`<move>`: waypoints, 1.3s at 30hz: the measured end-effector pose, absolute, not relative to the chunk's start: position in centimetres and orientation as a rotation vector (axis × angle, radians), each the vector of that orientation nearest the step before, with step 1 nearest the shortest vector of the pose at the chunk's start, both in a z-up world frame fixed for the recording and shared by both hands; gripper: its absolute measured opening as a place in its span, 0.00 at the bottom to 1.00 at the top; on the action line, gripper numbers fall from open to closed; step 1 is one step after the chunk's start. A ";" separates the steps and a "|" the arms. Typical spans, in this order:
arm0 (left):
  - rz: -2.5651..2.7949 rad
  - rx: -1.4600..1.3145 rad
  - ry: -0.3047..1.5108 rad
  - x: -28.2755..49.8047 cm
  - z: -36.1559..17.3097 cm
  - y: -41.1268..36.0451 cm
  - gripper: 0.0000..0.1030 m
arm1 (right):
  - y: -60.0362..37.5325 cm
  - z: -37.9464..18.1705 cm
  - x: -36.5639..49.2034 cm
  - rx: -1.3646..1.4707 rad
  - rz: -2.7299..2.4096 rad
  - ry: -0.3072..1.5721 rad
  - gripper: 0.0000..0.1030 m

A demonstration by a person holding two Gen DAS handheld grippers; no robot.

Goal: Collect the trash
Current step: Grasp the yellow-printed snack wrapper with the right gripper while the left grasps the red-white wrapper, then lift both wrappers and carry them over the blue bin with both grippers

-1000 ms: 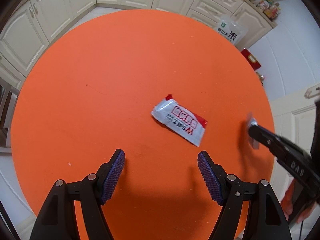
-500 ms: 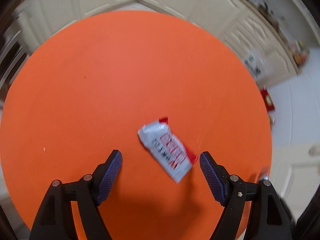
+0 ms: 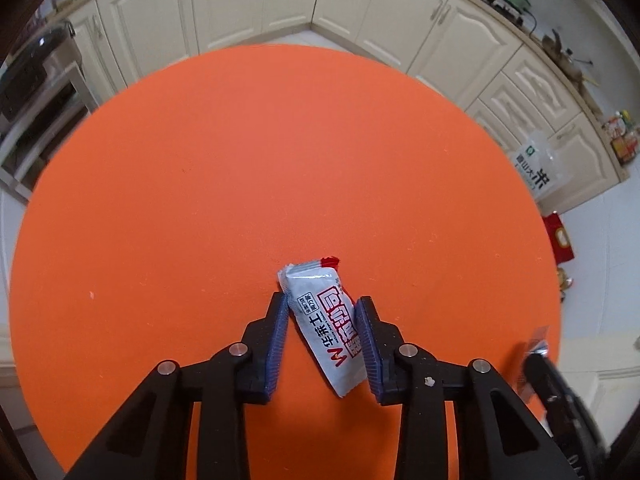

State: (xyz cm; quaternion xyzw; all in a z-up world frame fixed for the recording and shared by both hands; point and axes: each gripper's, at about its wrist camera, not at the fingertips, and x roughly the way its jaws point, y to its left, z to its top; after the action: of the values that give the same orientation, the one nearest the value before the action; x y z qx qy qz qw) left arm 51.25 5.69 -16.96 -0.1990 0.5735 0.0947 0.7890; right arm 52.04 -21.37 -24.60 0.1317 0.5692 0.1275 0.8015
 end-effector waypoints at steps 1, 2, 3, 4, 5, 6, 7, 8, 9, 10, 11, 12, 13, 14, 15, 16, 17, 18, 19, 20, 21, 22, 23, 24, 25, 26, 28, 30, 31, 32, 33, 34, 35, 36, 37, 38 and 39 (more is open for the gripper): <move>0.207 -0.454 1.236 51.3 -16.9 5.9 0.37 | -21.4 -24.7 52.1 0.288 0.284 1.220 0.11; 0.209 -0.485 1.233 51.3 -16.9 6.0 0.39 | -21.4 -24.8 52.2 0.291 0.288 1.219 0.11; 0.216 -0.494 1.228 51.2 -16.8 6.3 0.41 | -21.5 -24.9 52.2 0.293 0.293 1.217 0.11; 0.225 -0.488 1.224 51.2 -16.7 7.0 0.41 | -21.6 -24.9 52.2 0.294 0.296 1.214 0.11; 0.234 -0.477 1.218 51.5 -16.8 8.1 0.41 | -21.8 -25.0 52.3 0.295 0.298 1.213 0.11; 0.246 -0.465 1.206 51.5 -16.9 7.7 0.40 | -21.8 -25.1 52.4 0.299 0.300 1.213 0.11; 0.264 -0.459 1.182 51.1 -16.9 7.2 0.39 | -21.9 -25.2 52.4 0.307 0.303 1.213 0.11; 0.287 -0.439 1.161 50.8 -16.9 6.6 0.37 | -22.1 -25.3 52.4 0.314 0.308 1.213 0.11; 0.304 -0.411 1.154 50.8 -17.2 5.5 0.34 | -22.2 -25.5 52.3 0.318 0.313 1.213 0.11; 0.320 -0.365 1.142 50.6 -17.3 4.6 0.33 | -22.3 -25.6 52.3 0.321 0.317 1.214 0.11; 0.330 -0.346 1.129 50.2 -17.4 3.8 0.32 | -22.4 -25.7 52.3 0.324 0.319 1.215 0.11; 0.322 -0.346 1.105 50.0 -17.4 3.5 0.26 | -22.5 -25.8 52.3 0.328 0.322 1.216 0.11; 0.315 -0.339 1.099 49.9 -17.4 3.3 0.21 | -22.6 -26.0 52.3 0.333 0.326 1.218 0.11; 0.302 -0.331 1.099 49.8 -17.4 3.0 0.18 | -22.7 -26.1 52.4 0.338 0.334 1.220 0.11; 0.277 -0.330 1.103 50.0 -17.5 2.6 0.15 | -22.8 -26.2 52.3 0.342 0.340 1.220 0.11; 0.265 -0.326 1.116 50.2 -17.5 2.6 0.14 | -22.9 -26.3 52.3 0.342 0.346 1.218 0.11; 0.255 -0.329 1.125 50.3 -17.6 2.7 0.12 | -22.9 -26.3 52.4 0.341 0.349 1.218 0.11; 0.235 -0.333 1.140 50.3 -17.4 3.1 0.09 | -22.9 -26.3 52.5 0.342 0.350 1.218 0.11; 0.216 -0.329 1.159 50.4 -17.4 3.2 0.09 | -22.9 -26.3 52.5 0.343 0.350 1.218 0.11; 0.204 -0.326 1.170 49.7 -17.3 3.6 0.09 | -23.0 -26.3 52.5 0.344 0.349 1.218 0.11; 0.189 -0.324 1.183 49.7 -17.2 4.0 0.08 | -23.0 -26.2 52.6 0.345 0.346 1.218 0.11; 0.173 -0.317 1.195 49.9 -17.2 4.1 0.08 | -23.1 -26.2 52.6 0.347 0.344 1.217 0.11; 0.158 -0.305 1.206 50.0 -17.2 4.1 0.08 | -23.0 -26.1 52.7 0.347 0.344 1.217 0.11; 0.146 -0.293 1.215 50.9 -17.1 4.2 0.08 | -23.0 -26.0 52.6 0.346 0.345 1.217 0.11; 0.133 -0.277 1.222 50.9 -17.1 4.1 0.08 | -23.0 -25.9 52.6 0.344 0.343 1.217 0.11; 0.121 -0.269 1.228 51.2 -17.1 4.3 0.08 | -23.0 -25.8 52.6 0.343 0.339 1.217 0.11; 0.090 -0.249 1.247 51.4 -16.7 4.4 0.08 | -23.1 -25.5 52.4 0.341 0.332 1.219 0.11; 0.063 -0.234 1.259 52.3 -16.5 4.4 0.08 | -23.2 -25.2 52.0 0.339 0.322 1.221 0.11; 0.051 -0.221 1.260 52.7 -16.2 4.6 0.08 | -23.3 -25.0 51.8 0.337 0.315 1.220 0.11; 0.042 -0.209 1.254 52.6 -16.0 4.6 0.08 | -23.4 -24.8 51.5 0.336 0.308 1.220 0.11; 0.035 -0.196 1.251 53.3 -15.7 4.5 0.08 | -23.6 -24.5 51.1 0.336 0.302 1.219 0.11; 0.027 -0.185 1.248 53.3 -15.5 4.5 0.08 | -23.8 -24.3 50.9 0.336 0.297 1.219 0.11; 0.020 -0.175 1.246 52.9 -15.4 4.1 0.08 | -24.0 -23.9 50.5 0.336 0.290 1.217 0.11; 0.004 -0.159 1.249 52.7 -15.3 3.6 0.08 | -24.1 -23.6 50.1 0.335 0.282 1.213 0.11; -0.004 -0.147 1.241 52.1 -15.1 3.0 0.08 | -24.4 -23.3 49.6 0.335 0.272 1.207 0.11; -0.012 -0.135 1.230 51.6 -15.0 2.5 0.08 | -24.7 -22.9 49.0 0.338 0.261 1.202 0.11; -0.016 -0.104 1.206 51.1 -14.5 2.0 0.08 | -25.1 -22.6 48.3 0.344 0.250 1.197 0.11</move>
State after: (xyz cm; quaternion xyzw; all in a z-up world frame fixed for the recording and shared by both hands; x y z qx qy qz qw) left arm 51.12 2.05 -14.50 -0.0487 0.5670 -0.0073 0.8223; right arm 48.34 -25.09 -22.57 0.1606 0.5589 0.1168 0.8051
